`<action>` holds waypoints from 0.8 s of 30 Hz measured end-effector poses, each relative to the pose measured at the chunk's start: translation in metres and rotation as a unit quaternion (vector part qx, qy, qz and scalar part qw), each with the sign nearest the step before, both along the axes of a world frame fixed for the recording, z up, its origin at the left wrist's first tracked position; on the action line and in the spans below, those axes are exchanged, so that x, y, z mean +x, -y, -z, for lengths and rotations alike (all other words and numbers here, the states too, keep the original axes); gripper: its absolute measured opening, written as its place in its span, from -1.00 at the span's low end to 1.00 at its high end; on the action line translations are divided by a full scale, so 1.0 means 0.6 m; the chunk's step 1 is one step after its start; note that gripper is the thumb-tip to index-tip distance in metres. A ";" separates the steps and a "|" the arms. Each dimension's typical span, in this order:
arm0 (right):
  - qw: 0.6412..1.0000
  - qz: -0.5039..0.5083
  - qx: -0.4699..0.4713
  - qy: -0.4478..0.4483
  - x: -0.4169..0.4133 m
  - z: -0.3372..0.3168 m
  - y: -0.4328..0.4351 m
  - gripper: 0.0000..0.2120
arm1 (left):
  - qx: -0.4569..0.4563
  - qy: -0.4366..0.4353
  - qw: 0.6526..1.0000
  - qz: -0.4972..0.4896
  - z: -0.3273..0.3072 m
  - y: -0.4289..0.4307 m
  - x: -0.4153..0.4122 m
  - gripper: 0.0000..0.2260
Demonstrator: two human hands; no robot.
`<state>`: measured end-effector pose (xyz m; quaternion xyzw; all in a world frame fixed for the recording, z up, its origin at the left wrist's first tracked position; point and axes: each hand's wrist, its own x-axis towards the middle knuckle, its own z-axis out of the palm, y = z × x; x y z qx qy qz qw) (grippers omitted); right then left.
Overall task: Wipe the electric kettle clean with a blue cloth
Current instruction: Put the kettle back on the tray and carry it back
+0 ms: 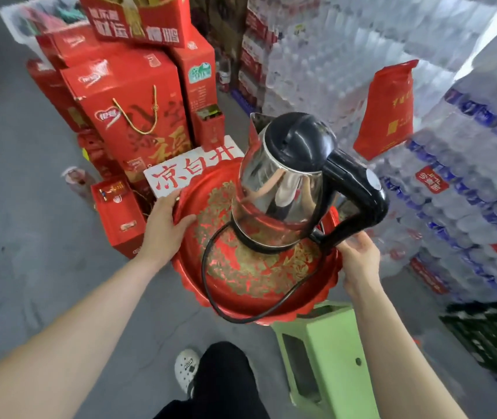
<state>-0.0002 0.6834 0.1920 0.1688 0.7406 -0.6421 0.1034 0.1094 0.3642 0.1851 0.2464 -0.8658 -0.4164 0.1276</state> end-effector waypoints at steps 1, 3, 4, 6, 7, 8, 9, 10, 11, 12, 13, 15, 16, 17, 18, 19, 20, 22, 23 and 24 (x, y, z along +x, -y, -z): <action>1.000 0.005 0.006 0.005 -0.009 0.012 0.025 -0.82 | -0.002 0.008 1.000 0.011 0.013 0.029 -0.016 -0.51; 1.000 0.014 0.016 0.015 -0.032 0.034 0.073 -0.81 | -0.002 0.024 0.999 0.027 0.042 0.086 -0.052 -0.53; 0.999 0.018 0.019 0.019 -0.046 0.046 0.097 -0.82 | 0.007 0.035 0.999 0.031 0.057 0.114 -0.070 -0.53; 0.999 0.023 0.027 0.024 -0.082 0.076 0.144 -0.83 | 0.030 0.056 0.997 0.035 0.088 0.164 -0.105 -0.50; 0.999 0.025 0.031 0.030 -0.100 0.093 0.167 -0.81 | 0.038 0.064 0.996 0.041 0.106 0.188 -0.122 -0.48; 0.998 0.027 0.035 0.037 -0.120 0.110 0.191 -0.78 | 0.040 0.069 0.996 0.046 0.124 0.213 -0.139 -0.46; 0.998 0.026 0.042 0.045 -0.139 0.131 0.214 -0.76 | 0.042 0.072 0.995 0.051 0.146 0.238 -0.157 -0.45; 0.997 0.027 0.048 0.052 -0.156 0.150 0.237 -0.75 | 0.042 0.075 0.995 0.054 0.167 0.261 -0.173 -0.45; 0.997 0.028 0.053 0.057 -0.172 0.172 0.259 -0.76 | 0.043 0.080 0.994 0.053 0.191 0.284 -0.188 -0.45; 0.996 0.030 0.060 0.061 -0.188 0.194 0.281 -0.78 | 0.043 0.084 0.994 0.050 0.216 0.307 -0.204 -0.45; 0.995 0.033 0.066 0.064 -0.205 0.218 0.303 -0.78 | 0.045 0.087 0.994 0.049 0.241 0.328 -0.220 -0.45; 0.994 0.031 0.078 0.066 -0.236 0.258 0.343 -0.79 | 0.043 0.096 0.993 0.054 0.288 0.368 -0.248 -0.44; 0.994 0.030 0.085 0.065 -0.249 0.276 0.364 -0.79 | 0.038 0.102 0.992 0.058 0.313 0.388 -0.263 -0.43; 0.994 0.027 0.088 0.064 -0.261 0.297 0.383 -0.79 | 0.033 0.104 0.992 0.062 0.336 0.408 -0.278 -0.42; 0.994 0.023 0.090 0.063 -0.271 0.314 0.400 -0.79 | 0.026 0.104 0.992 0.066 0.355 0.424 -0.292 -0.40; 0.994 0.023 0.090 0.060 -0.279 0.334 0.414 -0.79 | 0.020 0.106 0.992 0.068 0.375 0.438 -0.308 -0.40; 0.994 0.023 0.091 0.060 -0.286 0.351 0.426 -0.80 | 0.012 0.109 0.992 0.067 0.391 0.448 -0.323 -0.40; 0.994 0.020 0.090 0.062 -0.296 0.384 0.446 -0.83 | -0.001 0.116 0.992 0.058 0.419 0.464 -0.345 -0.43; 0.993 0.019 0.093 0.064 -0.301 0.396 0.456 -0.84 | -0.005 0.116 0.992 0.054 0.432 0.471 -0.353 -0.43; 0.993 0.019 0.098 0.066 -0.306 0.403 0.466 -0.86 | -0.012 0.118 0.991 0.053 0.444 0.480 -0.360 -0.43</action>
